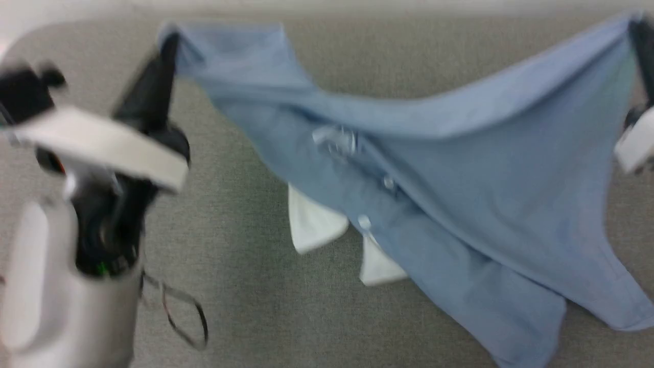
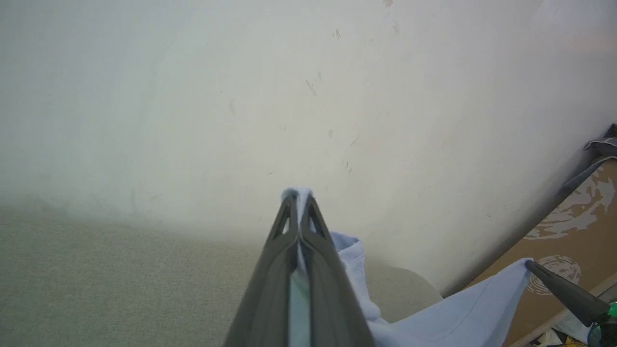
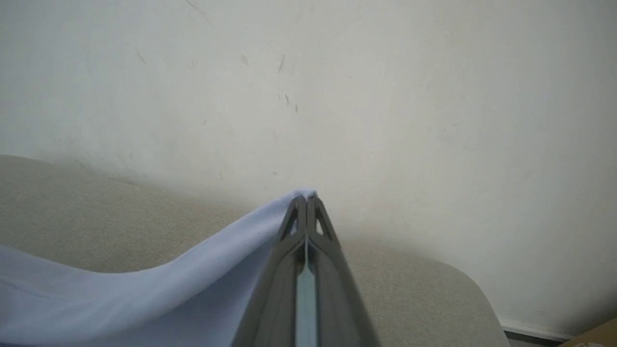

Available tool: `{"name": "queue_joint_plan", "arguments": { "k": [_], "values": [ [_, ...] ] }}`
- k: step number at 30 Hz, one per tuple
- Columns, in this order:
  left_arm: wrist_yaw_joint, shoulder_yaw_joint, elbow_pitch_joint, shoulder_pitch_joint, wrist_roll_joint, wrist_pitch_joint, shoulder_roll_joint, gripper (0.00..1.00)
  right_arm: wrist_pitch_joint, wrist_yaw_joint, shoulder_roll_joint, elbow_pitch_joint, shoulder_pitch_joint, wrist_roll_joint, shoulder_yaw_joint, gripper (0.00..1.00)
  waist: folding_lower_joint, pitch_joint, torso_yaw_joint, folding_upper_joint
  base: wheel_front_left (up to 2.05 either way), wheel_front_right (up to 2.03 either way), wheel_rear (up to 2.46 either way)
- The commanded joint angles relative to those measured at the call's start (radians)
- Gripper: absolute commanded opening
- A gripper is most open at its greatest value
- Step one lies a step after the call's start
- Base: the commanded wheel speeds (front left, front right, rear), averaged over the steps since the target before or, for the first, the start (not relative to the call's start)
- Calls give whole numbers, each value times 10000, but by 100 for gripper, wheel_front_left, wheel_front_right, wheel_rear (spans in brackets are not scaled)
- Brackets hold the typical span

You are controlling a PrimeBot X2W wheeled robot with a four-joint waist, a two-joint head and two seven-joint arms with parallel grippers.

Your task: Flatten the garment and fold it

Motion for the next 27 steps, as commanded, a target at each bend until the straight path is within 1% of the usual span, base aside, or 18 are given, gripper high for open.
{"name": "queue_joint_plan", "arguments": {
  "k": [1,2,5,8,12,16,18,21,24,27],
  "values": [
    [149,60,286,-1003,34,148,65,0,221,-19,-267,250,-847,79,195,0,-2,1066,-257,0,0,0,0],
    [149,60,286,-1003,34,148,65,0,221,-19,-267,250,-847,79,195,0,-2,1066,-257,0,0,0,0],
    [461,285,960,-2976,-90,257,-112,0,543,-19,-748,908,-2545,104,681,0,-2,1810,-408,0,0,0,0],
    [694,453,1784,-4889,96,112,-117,0,683,-19,-971,1711,-4213,41,1178,0,-2,2455,-598,0,0,0,0],
    [919,705,2797,-7167,353,-354,-109,0,500,-19,-925,2853,-6319,-241,1558,0,-2,3190,-842,0,0,0,0],
    [972,912,3669,-8995,678,-1128,-43,0,-42,-19,-623,3943,-7974,-736,1721,0,-2,3633,-1045,0,0,0,0],
    [930,1040,4006,-9765,780,-1617,-36,0,-376,-19,-462,4393,-8618,-1050,1687,0,-2,3753,-1097,0,0,0,0],
    [742,1230,4387,-10764,851,-2376,-16,0,-929,-19,-260,4926,-9430,-1571,1490,0,-2,3852,-1125,0,0,0,0],
    [424,1402,4600,-11593,867,-3135,38,0,-1561,-19,-21,5279,-10097,-2014,1064,0,-2,3883,-1126,0,0,0,0],
    [-27,1547,4718,-12242,800,-3813,116,0,-2251,-19,192,5492,-10590,-2343,624,0,-2,3818,-1093,0,0,0,0]
  ]
}}
